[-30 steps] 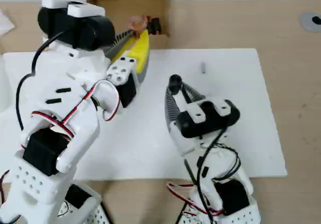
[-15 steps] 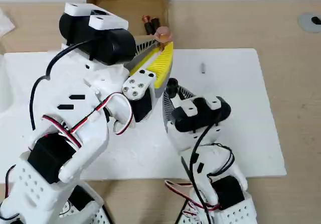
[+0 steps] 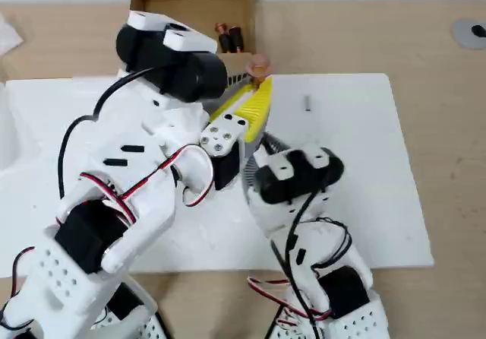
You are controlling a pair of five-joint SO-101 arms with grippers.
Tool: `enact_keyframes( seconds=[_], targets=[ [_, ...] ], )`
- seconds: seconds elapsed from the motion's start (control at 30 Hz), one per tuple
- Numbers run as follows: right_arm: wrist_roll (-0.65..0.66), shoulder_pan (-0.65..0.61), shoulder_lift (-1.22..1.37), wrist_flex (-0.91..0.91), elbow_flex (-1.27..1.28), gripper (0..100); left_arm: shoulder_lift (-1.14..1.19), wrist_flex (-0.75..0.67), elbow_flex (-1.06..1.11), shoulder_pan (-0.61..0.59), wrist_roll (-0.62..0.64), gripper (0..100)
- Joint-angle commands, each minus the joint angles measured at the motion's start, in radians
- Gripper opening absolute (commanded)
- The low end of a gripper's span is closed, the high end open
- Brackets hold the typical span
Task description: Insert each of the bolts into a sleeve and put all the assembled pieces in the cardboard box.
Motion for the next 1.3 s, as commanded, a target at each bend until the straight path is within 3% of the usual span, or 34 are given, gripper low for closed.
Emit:
enact_keyframes(
  seconds=[0.0, 0.47, 0.77, 1.27],
  targets=[
    [-0.009, -0.035, -0.116, -0.025, -0.012, 0.9, -0.007, -0.025, -0.008, 0.006, -0.002, 0],
    [-0.008, -0.033, -0.116, -0.025, -0.012, 0.9, -0.073, 0.109, -0.005, 0.003, -0.002, 0],
    [-0.009, -0.033, -0.116, -0.025, -0.012, 0.9, -0.101, 0.100, 0.051, 0.003, 0.054, 0],
    [-0.009, -0.038, -0.116, -0.018, -0.039, 0.9, -0.101, -0.035, 0.150, -0.068, 0.052, 0]
  ],
)
